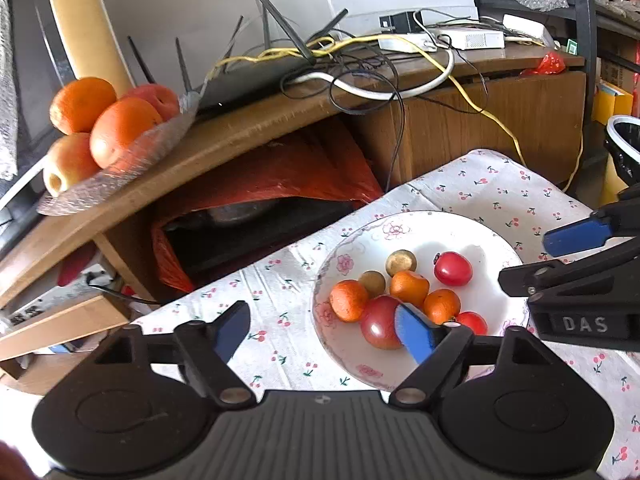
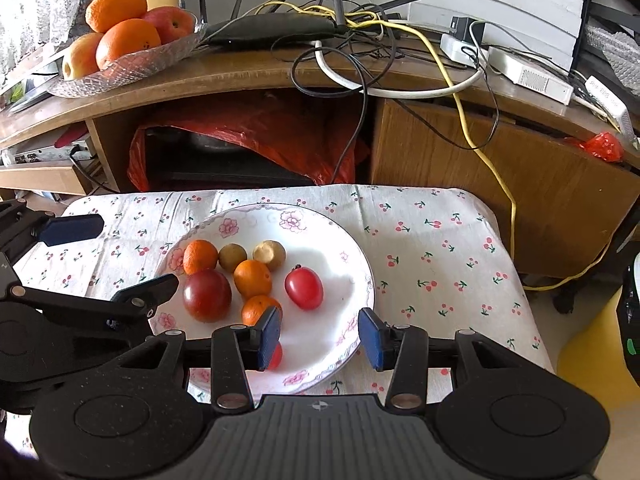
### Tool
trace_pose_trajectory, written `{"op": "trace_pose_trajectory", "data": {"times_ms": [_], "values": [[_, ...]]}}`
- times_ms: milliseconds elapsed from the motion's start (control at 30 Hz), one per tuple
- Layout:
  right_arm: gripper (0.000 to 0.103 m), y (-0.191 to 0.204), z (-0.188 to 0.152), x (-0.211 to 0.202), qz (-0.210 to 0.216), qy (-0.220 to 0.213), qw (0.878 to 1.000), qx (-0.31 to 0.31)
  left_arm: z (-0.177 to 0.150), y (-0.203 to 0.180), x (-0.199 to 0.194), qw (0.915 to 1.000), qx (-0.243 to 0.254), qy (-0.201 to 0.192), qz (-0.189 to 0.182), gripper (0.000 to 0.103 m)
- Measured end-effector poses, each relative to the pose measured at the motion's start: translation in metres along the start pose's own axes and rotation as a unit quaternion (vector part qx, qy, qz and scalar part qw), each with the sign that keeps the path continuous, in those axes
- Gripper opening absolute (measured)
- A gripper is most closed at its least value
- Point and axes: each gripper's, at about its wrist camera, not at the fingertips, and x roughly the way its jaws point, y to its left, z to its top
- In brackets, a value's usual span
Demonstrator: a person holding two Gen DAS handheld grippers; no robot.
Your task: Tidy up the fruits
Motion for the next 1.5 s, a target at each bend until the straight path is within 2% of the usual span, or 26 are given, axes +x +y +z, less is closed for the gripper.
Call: {"op": "trace_pose_trajectory", "data": {"times_ms": [167, 333, 533, 733, 1500], "values": [[0.039, 0.0, -0.006, -0.017, -0.002, -0.008, 1.0, 0.003, -0.005, -0.002, -0.019, 0.9996, 0.007, -0.018, 0.022, 0.095], [0.041, 0.002, -0.014, -0.035, 0.005, -0.017, 1.0, 0.008, -0.011, 0.003, -0.032, 0.9997, -0.017, -0.019, 0.005, 0.097], [0.043, 0.009, -0.025, -0.052, 0.014, -0.024, 1.0, 0.011, -0.021, -0.002, -0.046, 0.9995, -0.011, -0.019, 0.021, 0.099], [0.044, 0.013, -0.037, -0.068, 0.021, -0.029, 0.999, 0.018, -0.029, 0.001, -0.06, 0.9994, -0.027, -0.021, 0.008, 0.102], [0.045, 0.025, -0.07, -0.104, 0.031, -0.032, 0.999, 0.03, -0.06, -0.001, -0.107, 0.9986, -0.05, -0.017, 0.004, 0.103]]}}
